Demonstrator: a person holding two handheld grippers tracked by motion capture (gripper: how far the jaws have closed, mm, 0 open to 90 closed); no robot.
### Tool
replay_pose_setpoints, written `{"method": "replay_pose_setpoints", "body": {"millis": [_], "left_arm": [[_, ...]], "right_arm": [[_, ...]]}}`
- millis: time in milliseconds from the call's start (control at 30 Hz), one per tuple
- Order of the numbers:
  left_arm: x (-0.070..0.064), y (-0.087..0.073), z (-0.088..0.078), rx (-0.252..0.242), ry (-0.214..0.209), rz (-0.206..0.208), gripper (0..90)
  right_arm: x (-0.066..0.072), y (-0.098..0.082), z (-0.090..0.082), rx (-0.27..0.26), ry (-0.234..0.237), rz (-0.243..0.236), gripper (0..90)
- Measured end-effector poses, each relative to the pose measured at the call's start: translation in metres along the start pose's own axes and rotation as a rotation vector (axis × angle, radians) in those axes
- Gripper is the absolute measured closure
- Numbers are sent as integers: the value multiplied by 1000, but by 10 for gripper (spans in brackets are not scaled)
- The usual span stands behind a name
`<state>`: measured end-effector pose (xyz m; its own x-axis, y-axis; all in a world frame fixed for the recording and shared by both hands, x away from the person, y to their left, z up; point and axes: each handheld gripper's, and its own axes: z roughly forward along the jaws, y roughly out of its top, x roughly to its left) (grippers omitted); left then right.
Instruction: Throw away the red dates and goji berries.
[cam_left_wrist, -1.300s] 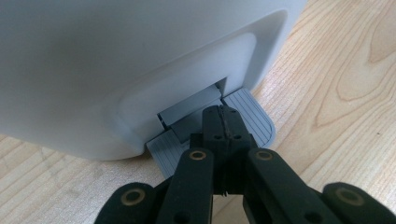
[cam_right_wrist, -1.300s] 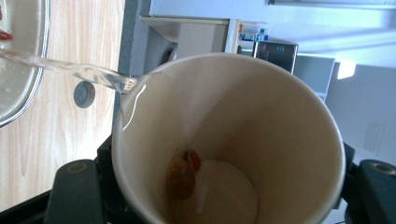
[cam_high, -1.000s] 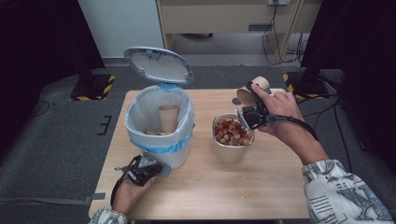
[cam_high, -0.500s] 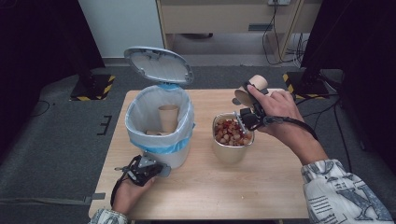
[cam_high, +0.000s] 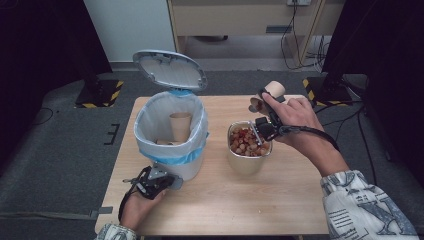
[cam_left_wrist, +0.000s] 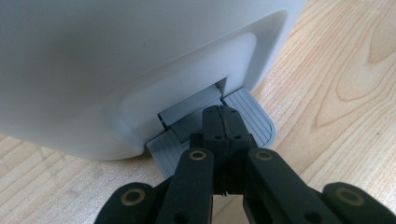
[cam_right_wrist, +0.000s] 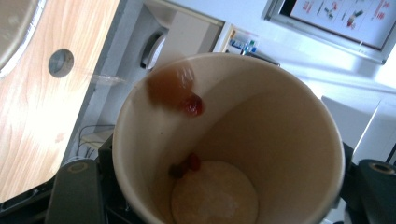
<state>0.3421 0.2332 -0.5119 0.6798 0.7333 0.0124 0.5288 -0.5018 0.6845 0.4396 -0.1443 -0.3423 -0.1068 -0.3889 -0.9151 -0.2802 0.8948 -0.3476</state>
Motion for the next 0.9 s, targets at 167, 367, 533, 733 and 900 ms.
{"method": "replay_pose_setpoints", "body": {"millis": [167, 367, 533, 733, 900], "left_arm": [[0, 0, 0, 1, 3, 1, 898], [0, 0, 0, -1, 0, 0, 898], [-1, 0, 0, 1, 3, -3, 898], [0, 0, 0, 4, 0, 1, 898], [0, 0, 0, 3, -2, 0, 898]], "right_arm": [[1, 3, -1, -9, 0, -14, 282], [3, 0, 1, -9, 3, 2, 282], [6, -2, 4, -8, 13, 24, 281], [9, -5, 4, -7, 33, 114, 279], [9, -8, 6, -25, 34, 198, 279]]}}
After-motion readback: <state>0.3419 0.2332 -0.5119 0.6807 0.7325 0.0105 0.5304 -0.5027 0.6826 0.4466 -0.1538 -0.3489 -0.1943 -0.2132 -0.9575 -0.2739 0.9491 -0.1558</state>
